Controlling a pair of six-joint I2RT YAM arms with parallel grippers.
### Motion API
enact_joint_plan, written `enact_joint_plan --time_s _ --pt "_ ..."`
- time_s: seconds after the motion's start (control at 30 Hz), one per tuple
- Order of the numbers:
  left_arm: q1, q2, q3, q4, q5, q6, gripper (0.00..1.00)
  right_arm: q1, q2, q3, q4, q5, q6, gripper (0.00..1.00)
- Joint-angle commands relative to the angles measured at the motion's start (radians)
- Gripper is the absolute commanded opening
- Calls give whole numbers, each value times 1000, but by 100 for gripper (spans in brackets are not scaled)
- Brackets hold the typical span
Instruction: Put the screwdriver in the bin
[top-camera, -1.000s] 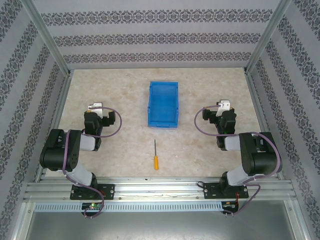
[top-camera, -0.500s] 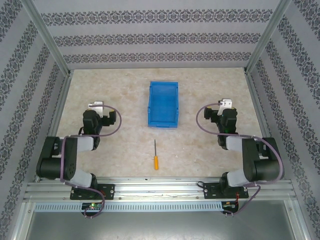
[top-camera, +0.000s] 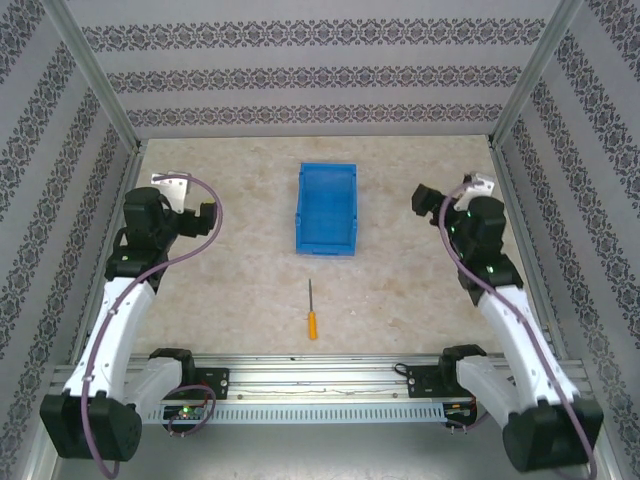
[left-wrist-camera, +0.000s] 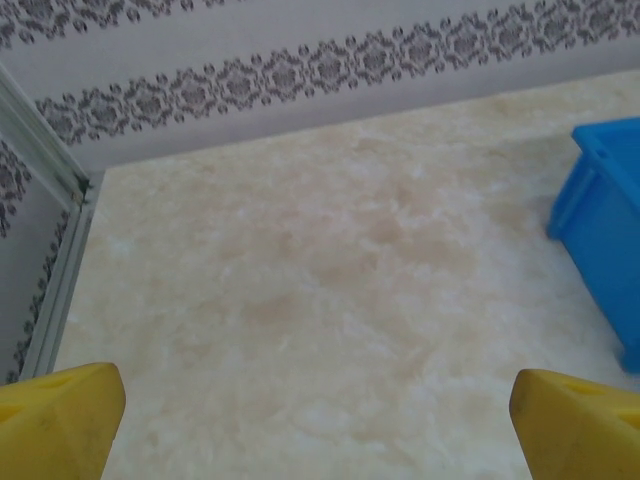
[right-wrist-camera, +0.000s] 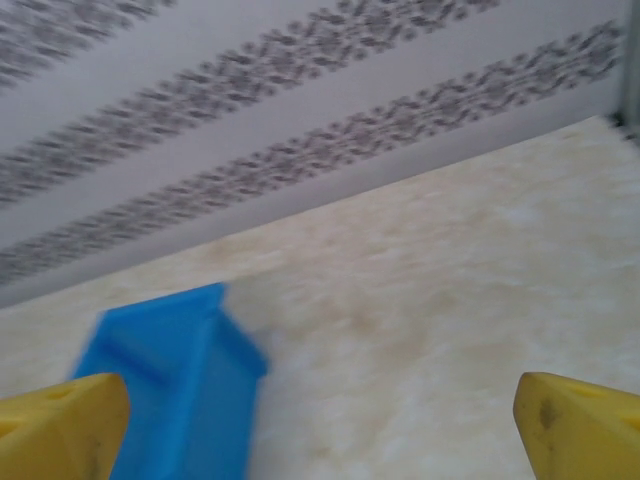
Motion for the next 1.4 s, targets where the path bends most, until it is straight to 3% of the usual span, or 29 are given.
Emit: enact_joint_plan --time_s 0.0,0.1,0.27,0.43,0.53,0.67,0.87,1.37 --pt "-12 -17 66 -325 12 7 99 17 -75 -33 -170 -131 93 98" --pt "-12 -15 95 -406 -16 4 99 146 -63 32 -360 -6 64 98" --pt "-12 -35 83 -431 -60 -5 99 538 42 157 -620 287 63 96" --pt "-12 -17 101 -457 -51 -41 99 812 175 150 -646 325 211 91" --pt "-12 -4 111 -472 -50 -32 99 917 275 111 -567 289 285 84" --pt "-12 -6 98 -472 -63 -24 99 1047 465 159 -557 316 342 83" --pt "-12 -20 82 -480 -47 -23 99 1171 710 289 -534 318 375 82" --pt "-12 -37 87 -482 -23 -43 99 1183 916 342 -515 273 431 64"
